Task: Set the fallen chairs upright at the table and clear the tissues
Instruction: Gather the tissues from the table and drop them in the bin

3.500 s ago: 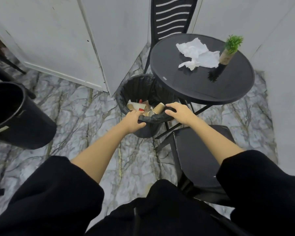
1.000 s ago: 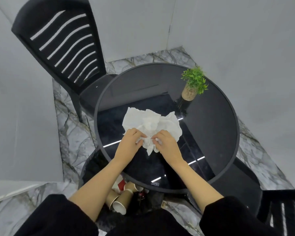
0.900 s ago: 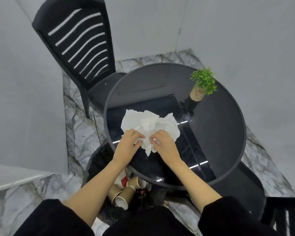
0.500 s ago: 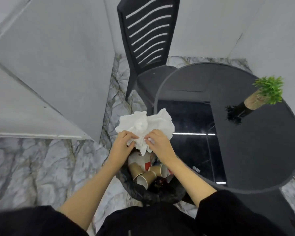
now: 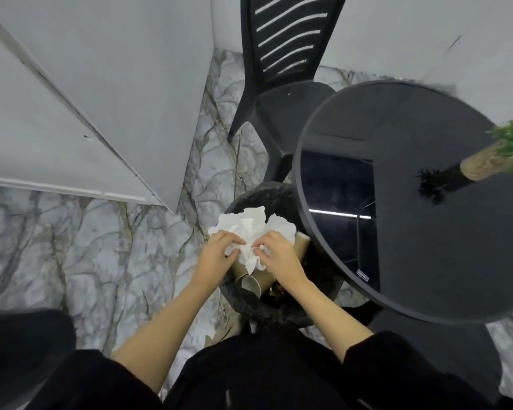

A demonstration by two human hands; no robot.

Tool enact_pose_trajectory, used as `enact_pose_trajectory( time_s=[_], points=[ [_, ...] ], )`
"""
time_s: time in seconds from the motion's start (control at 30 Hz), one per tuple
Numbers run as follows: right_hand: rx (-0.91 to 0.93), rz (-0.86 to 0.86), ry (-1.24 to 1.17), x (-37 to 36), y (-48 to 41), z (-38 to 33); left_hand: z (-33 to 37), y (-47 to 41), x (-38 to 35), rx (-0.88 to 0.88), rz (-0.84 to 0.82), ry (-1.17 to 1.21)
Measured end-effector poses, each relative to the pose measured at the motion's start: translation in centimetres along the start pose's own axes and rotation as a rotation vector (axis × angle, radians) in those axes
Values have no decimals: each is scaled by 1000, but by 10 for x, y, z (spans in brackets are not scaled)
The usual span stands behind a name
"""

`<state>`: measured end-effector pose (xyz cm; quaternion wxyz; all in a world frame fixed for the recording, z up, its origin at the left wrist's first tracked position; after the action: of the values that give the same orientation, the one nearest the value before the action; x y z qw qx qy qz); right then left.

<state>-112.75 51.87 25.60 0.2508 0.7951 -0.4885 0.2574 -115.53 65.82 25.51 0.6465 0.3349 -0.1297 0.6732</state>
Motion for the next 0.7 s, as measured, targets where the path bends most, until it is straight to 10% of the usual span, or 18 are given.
enact_pose_trajectory(
  time_s=[0.7],
  points=[
    [-298,209,0,28,46,60,12,-21,-66,-65,-508,-74]
  ],
)
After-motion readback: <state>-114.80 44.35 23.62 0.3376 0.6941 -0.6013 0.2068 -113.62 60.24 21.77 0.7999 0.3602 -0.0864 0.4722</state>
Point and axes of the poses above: each hand's wrist, its own y-axis away from the middle knuckle, its own x-axis out of the back of the hand, z = x × y, the point moved 6 cm from there along -y, towards the middle knuckle, and after that the axes turned 4 degrees about x, right-handed, at the moved point
